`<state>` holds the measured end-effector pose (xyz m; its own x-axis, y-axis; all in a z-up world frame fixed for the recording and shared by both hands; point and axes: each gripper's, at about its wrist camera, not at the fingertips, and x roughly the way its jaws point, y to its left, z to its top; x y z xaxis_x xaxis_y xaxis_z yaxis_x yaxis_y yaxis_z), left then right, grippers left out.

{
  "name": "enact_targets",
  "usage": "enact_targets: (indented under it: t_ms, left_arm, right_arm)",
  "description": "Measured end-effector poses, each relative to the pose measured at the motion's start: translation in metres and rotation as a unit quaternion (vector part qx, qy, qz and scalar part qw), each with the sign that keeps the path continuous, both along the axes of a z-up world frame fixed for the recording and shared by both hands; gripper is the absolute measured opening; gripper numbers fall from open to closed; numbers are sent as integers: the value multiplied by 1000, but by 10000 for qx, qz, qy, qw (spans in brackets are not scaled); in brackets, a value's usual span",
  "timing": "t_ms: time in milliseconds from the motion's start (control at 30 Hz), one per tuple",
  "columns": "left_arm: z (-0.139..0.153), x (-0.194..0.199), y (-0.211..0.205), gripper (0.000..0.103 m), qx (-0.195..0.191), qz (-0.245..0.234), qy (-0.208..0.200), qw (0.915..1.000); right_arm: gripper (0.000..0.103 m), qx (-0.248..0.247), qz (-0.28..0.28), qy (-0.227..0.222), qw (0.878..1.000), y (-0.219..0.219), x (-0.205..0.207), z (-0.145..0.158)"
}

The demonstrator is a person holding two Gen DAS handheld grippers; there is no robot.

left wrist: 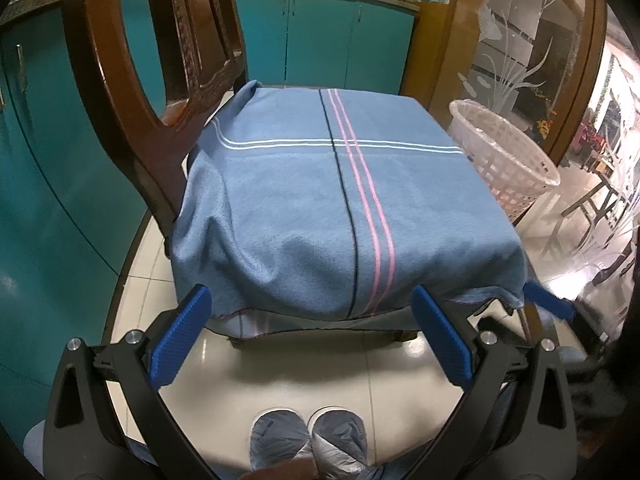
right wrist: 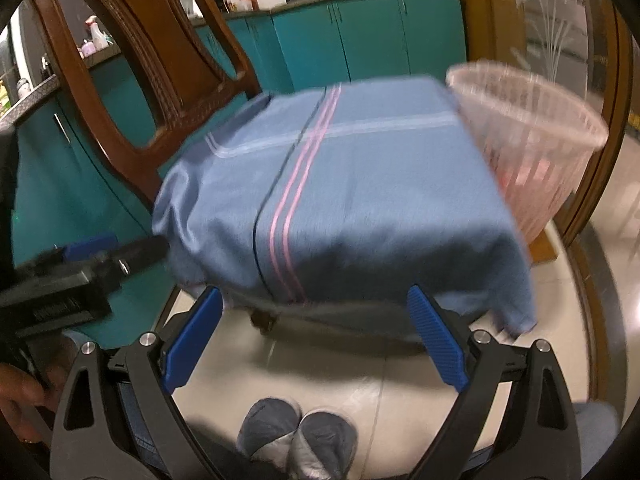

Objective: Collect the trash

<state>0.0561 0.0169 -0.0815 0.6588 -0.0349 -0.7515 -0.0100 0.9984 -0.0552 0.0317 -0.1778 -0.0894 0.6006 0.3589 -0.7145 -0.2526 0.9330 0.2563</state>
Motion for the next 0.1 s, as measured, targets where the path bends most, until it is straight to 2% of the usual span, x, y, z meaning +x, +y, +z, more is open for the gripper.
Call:
enact_targets:
  t_ms: [100]
  left_arm:
    - [-5,2,3,100,58,38,54,10000]
  right_arm:
    - [99,44,-100,387,9992,7,0,-46]
